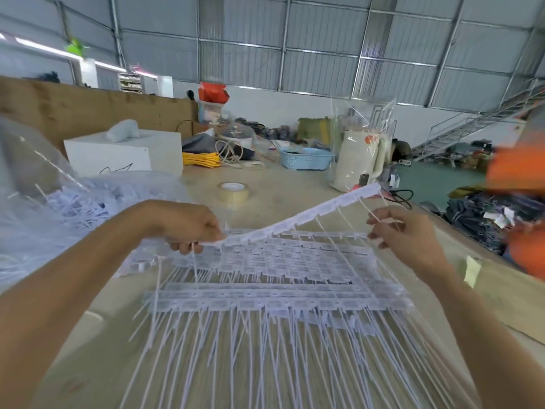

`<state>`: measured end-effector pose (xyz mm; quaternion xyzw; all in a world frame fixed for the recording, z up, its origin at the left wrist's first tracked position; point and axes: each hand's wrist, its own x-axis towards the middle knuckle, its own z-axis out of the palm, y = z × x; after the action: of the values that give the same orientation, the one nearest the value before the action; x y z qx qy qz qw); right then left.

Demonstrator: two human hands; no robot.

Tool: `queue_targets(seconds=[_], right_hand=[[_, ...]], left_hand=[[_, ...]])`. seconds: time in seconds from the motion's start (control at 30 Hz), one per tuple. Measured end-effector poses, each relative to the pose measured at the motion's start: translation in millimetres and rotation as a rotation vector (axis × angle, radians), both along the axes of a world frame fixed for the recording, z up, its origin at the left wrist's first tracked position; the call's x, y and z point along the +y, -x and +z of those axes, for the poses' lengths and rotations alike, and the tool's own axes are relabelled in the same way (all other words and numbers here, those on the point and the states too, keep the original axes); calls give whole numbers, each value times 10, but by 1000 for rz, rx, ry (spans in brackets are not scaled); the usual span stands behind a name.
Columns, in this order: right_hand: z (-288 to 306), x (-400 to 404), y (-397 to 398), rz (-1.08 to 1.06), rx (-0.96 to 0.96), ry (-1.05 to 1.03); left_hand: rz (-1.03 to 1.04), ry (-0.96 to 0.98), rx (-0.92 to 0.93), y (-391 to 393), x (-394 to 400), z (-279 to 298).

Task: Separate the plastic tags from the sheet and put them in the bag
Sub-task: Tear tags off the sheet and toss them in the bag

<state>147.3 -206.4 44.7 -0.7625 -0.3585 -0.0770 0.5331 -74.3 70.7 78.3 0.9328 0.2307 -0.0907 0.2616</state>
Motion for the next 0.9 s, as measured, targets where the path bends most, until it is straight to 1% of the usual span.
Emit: queue_targets(seconds=[0.03,0.1,0.13,0.17,0.23,0.3,0.33,0.43,0.5,0.57,0.63,0.67,0.73,0.8,0.9], right_hand=[[89,-43,34,143,75,12],[186,-140,64,441,257,138],[180,-177,53,537,341,241],[145,-199,45,582,412,354],[23,-208,17,527,478,521],[-78,-180,-25,370,441,609],[-116,-155,-50,275,419,612],[-198,-63,-107,42,332,555],[-230,-7,-83,14,232,553],[-241,20,-35,72,213,604],[-221,23,17,146,199,693],[-210,28,28,170,179,719],[-209,45,40,188,133,727],[-219,59,51,205,121,723],[-231,66,53,210,89,747]], left_hand=[[2,26,20,25,38,-28],[-9,32,65,63,98,-57],[-33,17,107,84,116,-69],[-64,2,148,100,121,-85],[-105,-21,208,105,111,-133],[-84,-80,250,86,49,-169],[-75,-162,264,70,6,-168],[-55,-506,336,-6,-156,-126],[-21,-674,338,-87,-318,-91],[6,-758,253,-218,-545,-67],[-67,-708,78,-413,-803,-108],[-135,-643,-6,-516,-937,-145],[-265,-504,-118,-731,-1171,-247],[-347,-436,-163,-935,-1333,-376],[-368,-393,-195,-1177,-1432,-562]])
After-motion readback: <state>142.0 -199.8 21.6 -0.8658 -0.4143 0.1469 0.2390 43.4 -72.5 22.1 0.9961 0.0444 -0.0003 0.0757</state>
